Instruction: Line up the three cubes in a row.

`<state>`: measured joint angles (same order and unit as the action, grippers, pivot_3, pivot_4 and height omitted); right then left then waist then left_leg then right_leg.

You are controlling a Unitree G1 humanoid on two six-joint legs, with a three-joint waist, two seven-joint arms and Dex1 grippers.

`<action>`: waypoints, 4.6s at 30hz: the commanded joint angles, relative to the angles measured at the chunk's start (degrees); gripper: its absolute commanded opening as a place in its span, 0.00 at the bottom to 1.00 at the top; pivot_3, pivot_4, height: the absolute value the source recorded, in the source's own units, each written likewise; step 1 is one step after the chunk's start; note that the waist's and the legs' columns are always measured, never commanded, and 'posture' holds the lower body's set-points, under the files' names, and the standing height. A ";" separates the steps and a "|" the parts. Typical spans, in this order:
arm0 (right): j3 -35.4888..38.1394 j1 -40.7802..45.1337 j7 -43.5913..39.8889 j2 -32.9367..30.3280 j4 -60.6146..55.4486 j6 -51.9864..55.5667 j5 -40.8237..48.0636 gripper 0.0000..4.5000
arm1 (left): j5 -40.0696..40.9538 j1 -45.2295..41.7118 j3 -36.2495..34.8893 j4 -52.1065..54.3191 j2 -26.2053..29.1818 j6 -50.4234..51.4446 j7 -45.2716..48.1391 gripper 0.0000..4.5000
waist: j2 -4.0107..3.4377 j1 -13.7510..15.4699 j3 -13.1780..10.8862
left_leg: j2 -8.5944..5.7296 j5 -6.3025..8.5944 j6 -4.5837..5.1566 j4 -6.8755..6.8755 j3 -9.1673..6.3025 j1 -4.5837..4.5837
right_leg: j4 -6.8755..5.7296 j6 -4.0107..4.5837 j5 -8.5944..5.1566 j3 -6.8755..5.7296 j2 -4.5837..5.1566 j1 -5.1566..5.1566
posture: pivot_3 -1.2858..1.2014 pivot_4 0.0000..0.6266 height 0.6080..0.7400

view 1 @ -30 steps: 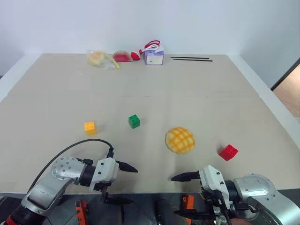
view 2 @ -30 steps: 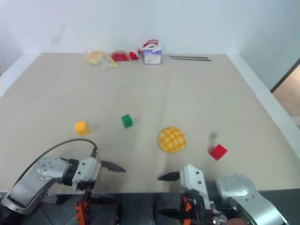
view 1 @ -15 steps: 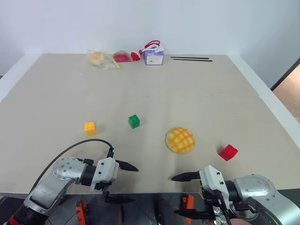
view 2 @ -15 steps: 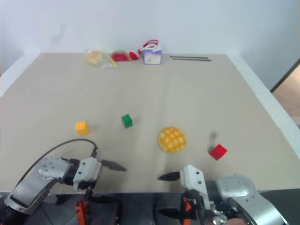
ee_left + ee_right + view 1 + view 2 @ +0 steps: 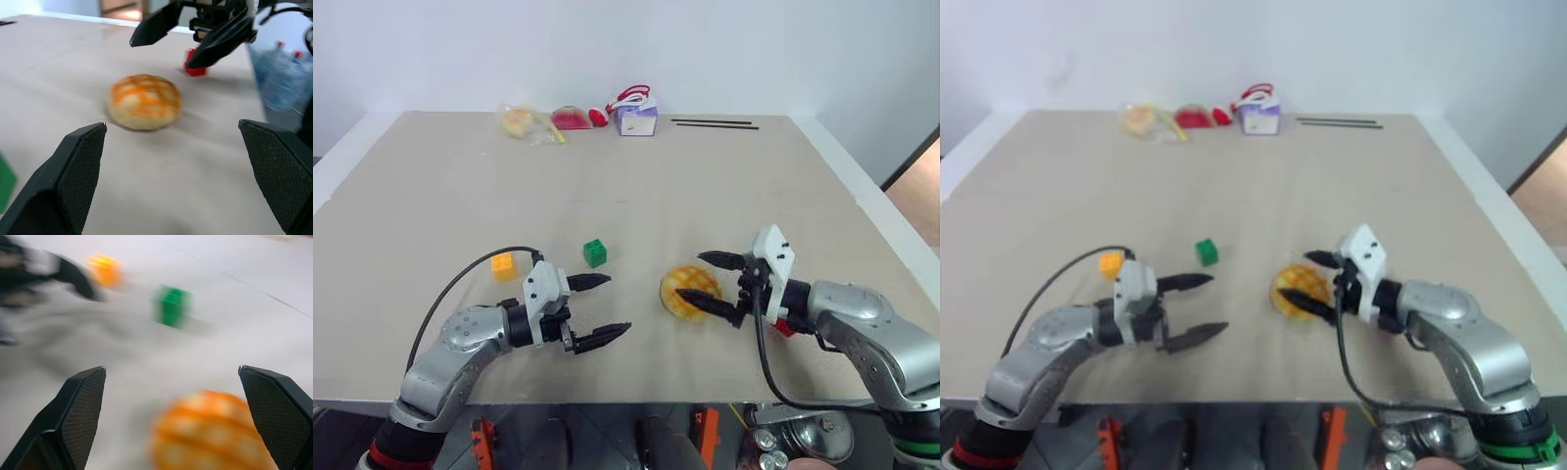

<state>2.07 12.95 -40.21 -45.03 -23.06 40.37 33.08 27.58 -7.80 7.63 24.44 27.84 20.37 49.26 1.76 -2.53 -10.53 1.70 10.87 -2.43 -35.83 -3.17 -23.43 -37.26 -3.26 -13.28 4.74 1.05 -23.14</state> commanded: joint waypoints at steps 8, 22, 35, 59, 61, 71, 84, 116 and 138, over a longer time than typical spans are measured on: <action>-3.95 2.03 -0.73 -0.62 3.18 4.35 -4.35 0.53 | -1.40 -0.94 1.57 2.35 -1.09 -0.94 -2.07 1.00 | -0.02 -0.02 0.00 | 0.00 0.00 0.00 0.05 0.01 0.01 | 0.00 -0.01 0.00 0.04 -0.03 -0.03 | 0.52 0.24 1.00; 13.09 2.53 9.96 7.39 -0.29 5.51 0.50 0.01 | -2.82 -11.91 3.01 -7.10 -5.96 -1.56 -1.12 1.00 | -0.02 -0.02 0.00 | -0.03 -0.01 0.02 -0.06 0.01 -0.03 | 0.00 -0.08 0.09 0.06 -0.04 -0.01 | 0.52 0.24 1.00; 38.09 6.26 42.89 11.15 12.75 15.52 -10.88 0.01 | -8.18 -25.49 7.28 -21.89 -22.26 -7.46 -4.65 1.00 | -0.29 0.19 0.12 | -0.12 -0.02 0.03 0.01 0.01 -0.20 | 0.05 -0.38 0.23 0.17 -0.04 -0.15 | 0.52 0.24 1.00; 40.56 -13.10 5.54 4.47 -2.77 7.69 8.59 0.99 | -6.18 -24.06 7.04 -21.11 -20.55 -6.97 1.78 1.00 | -0.53 -0.19 0.19 | -0.15 -0.07 0.18 0.13 0.10 -0.07 | 0.06 -0.34 0.15 0.44 -0.10 -0.09 | 0.52 0.24 1.00; 39.55 -16.98 -0.80 1.28 -1.83 7.62 10.14 0.99 | -5.64 -23.86 6.88 -20.96 -19.72 -7.12 3.00 1.00 | -0.50 -0.17 0.18 | -0.16 -0.07 0.18 0.10 0.10 -0.07 | 0.06 -0.21 0.08 0.45 -0.10 -0.07 | 0.52 0.24 1.00; 30.78 -22.54 -15.72 -8.31 7.92 -0.44 3.52 0.99 | -4.96 -21.94 7.91 -19.19 -18.29 -7.90 6.96 1.00 | -0.42 -0.17 0.13 | -0.17 -0.08 0.19 -0.08 0.25 -0.01 | 0.06 -0.22 0.14 0.69 -0.15 -0.05 | 0.52 0.24 1.00; 22.95 -20.82 -17.83 -9.04 13.14 -6.68 -3.58 0.99 | -5.30 -22.10 7.83 -18.75 -18.61 -7.33 5.78 1.00 | -0.40 -0.18 0.12 | -0.19 -0.07 0.17 -0.02 0.40 -0.02 | 0.08 -0.31 0.11 0.87 -0.16 -0.10 | 0.52 0.24 1.00; -5.09 9.39 -31.65 -18.50 5.46 -5.53 -7.99 0.28 | -4.20 -16.83 1.91 -19.32 1.44 -12.08 20.63 1.00 | -0.28 -0.70 -0.03 | -0.03 -0.05 0.15 0.06 0.56 0.03 | 0.12 -0.22 0.15 1.03 -0.29 -0.22 | 0.52 0.24 1.00; -20.09 17.96 -38.16 -9.15 17.22 -16.79 -22.39 0.28 | -3.23 -11.92 -0.15 -12.99 4.00 -10.41 17.56 1.00 | -0.28 -0.25 -0.04 | 0.01 0.15 0.21 0.05 0.54 -0.09 | 0.10 -0.27 -0.04 0.90 -0.27 -0.26 | 0.52 0.24 1.00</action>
<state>-18.44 30.94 -78.41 -54.70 -5.40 24.25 11.06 23.04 -19.74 8.67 9.06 31.62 9.93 67.33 1.48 -2.77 -10.56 1.72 11.02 -2.22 -35.78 -2.63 -23.47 -37.17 -3.51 -13.32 5.64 0.76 -23.37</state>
